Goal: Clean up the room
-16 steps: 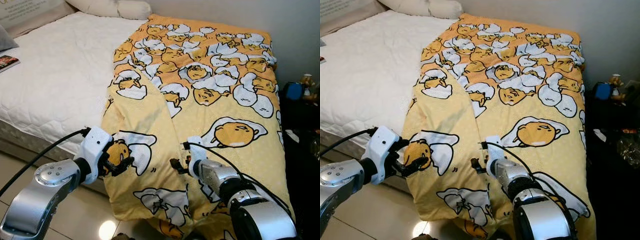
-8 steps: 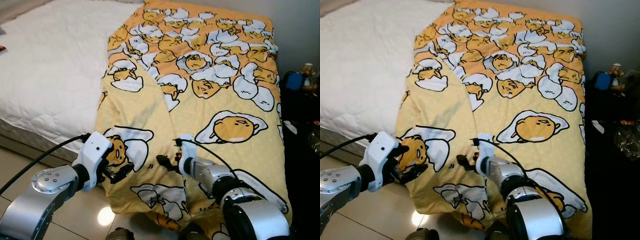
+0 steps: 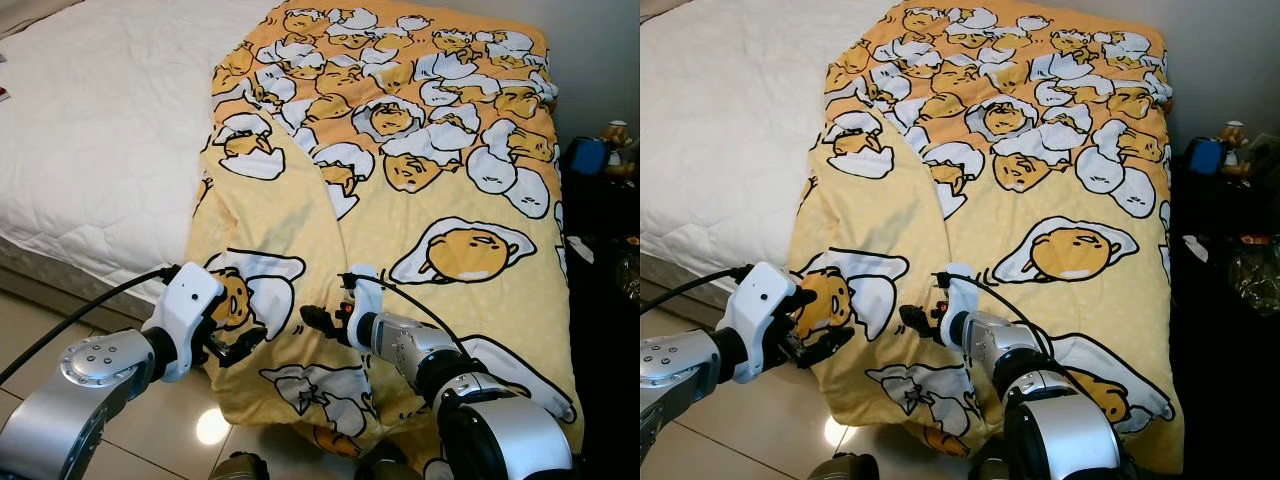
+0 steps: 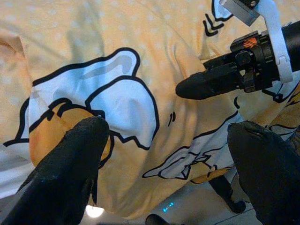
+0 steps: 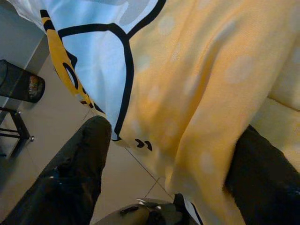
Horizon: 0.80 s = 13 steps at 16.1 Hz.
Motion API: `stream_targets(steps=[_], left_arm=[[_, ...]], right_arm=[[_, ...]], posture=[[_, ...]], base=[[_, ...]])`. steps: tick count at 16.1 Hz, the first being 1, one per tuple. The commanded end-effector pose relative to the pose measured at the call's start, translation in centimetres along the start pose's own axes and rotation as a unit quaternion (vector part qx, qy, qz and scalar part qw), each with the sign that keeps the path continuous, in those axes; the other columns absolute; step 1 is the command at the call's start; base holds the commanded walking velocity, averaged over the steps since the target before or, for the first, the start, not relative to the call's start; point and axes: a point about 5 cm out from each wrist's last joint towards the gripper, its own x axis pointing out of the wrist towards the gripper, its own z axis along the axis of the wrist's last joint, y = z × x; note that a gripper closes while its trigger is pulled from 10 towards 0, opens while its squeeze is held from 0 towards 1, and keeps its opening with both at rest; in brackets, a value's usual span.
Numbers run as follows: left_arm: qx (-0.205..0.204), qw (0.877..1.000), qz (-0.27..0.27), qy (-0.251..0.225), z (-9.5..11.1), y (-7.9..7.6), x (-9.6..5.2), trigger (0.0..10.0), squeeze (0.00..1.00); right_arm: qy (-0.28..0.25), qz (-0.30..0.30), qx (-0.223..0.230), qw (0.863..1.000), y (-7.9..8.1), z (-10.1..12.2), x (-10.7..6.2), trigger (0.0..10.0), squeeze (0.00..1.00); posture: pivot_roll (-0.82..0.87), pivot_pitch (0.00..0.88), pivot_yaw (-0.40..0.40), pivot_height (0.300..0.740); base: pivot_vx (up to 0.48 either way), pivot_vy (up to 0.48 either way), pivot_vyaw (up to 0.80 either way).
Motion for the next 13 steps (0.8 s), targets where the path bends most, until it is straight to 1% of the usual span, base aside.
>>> stream_targets(steps=[1,6,13], left_arm=[[0.002,1.000,-0.001,0.005,-0.12,0.07,-0.06,10.0,0.84],[0.003,1.000,-0.002,0.006,-0.13,0.05,0.06,10.0,0.84],[0.003,1.000,-0.008,0.008,-0.18,-0.20,0.13,10.0,0.84]], right_arm=[[-0.006,0.008,0.002,1.000,0.08,0.27,-0.02,0.0,0.00],[-0.007,0.014,0.000,1.000,0.07,0.39,-0.07,0.0,0.00],[0.008,0.004,-0.007,1.000,-0.14,-0.02,-0.09,0.0,0.00]], posture=[[0.00,0.114,-0.015,0.740],[0.01,0.112,-0.009,0.740],[0.00,0.112,-0.007,0.740]], base=[[0.000,0.000,0.00],[0.000,0.000,0.00],[0.000,0.000,0.00]])
